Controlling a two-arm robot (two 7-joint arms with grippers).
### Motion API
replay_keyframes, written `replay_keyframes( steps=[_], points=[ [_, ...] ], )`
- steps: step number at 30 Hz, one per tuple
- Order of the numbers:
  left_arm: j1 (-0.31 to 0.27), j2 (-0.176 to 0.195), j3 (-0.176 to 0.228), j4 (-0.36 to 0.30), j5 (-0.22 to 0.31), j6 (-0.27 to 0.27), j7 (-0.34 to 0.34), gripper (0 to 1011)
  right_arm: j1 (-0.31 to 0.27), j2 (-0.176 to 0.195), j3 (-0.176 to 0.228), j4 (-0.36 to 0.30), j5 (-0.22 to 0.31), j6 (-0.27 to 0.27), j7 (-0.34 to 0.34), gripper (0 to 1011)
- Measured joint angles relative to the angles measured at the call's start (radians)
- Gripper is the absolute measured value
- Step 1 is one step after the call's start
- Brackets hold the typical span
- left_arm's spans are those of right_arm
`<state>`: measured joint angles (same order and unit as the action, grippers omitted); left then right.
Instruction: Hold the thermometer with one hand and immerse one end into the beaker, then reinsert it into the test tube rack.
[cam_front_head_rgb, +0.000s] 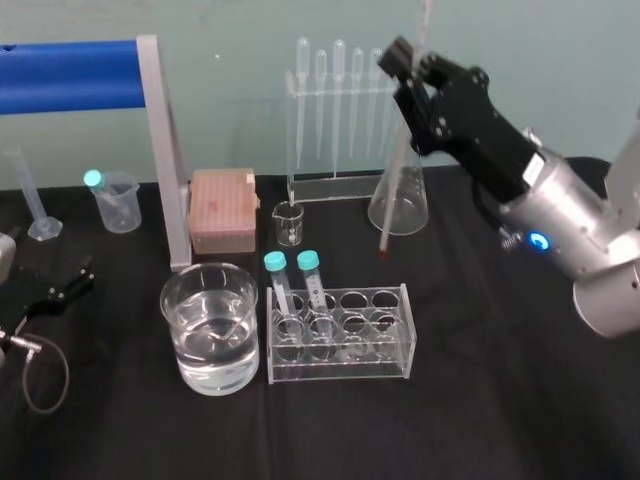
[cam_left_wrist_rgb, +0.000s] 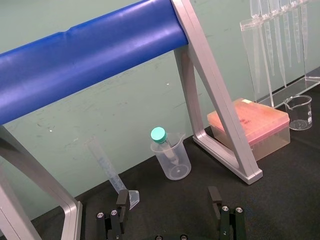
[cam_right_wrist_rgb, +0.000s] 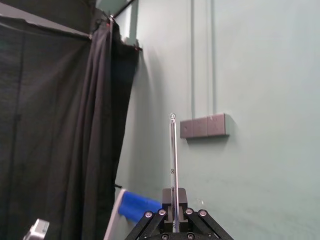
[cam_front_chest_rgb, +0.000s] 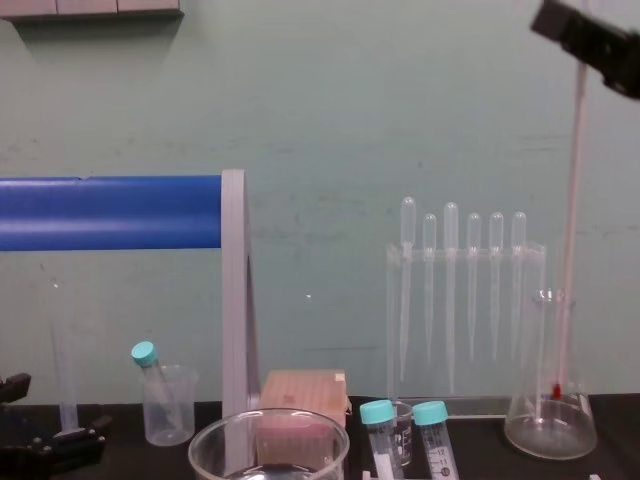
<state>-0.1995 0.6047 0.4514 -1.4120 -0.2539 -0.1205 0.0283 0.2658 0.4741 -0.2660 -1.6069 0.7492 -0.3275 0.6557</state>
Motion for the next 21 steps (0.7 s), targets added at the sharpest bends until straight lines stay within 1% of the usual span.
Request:
replay_keyframes(
  steps=[3, 7, 12, 21],
  points=[
    [0.0, 0.0, 0.0, 0.0, 0.0, 0.0, 0.0, 1008, -0.015, 0.0, 0.007, 0.013, 0.004, 0.007, 0.001, 55],
    [0.0, 0.0, 0.0, 0.0, 0.0, 0.0, 0.0, 1008, -0.017, -0.009, 0.007, 0.044, 0.012, 0.015, 0.012, 55],
    [0.0, 0.0, 0.0, 0.0, 0.0, 0.0, 0.0, 1008, -0.014, -0.018, 0.002, 0.084, 0.015, 0.031, 0.022, 55],
    [0.0, 0.0, 0.0, 0.0, 0.0, 0.0, 0.0, 1008, 0.003, -0.036, -0.007, 0.147, 0.023, 0.039, 0.043, 55]
  ],
)
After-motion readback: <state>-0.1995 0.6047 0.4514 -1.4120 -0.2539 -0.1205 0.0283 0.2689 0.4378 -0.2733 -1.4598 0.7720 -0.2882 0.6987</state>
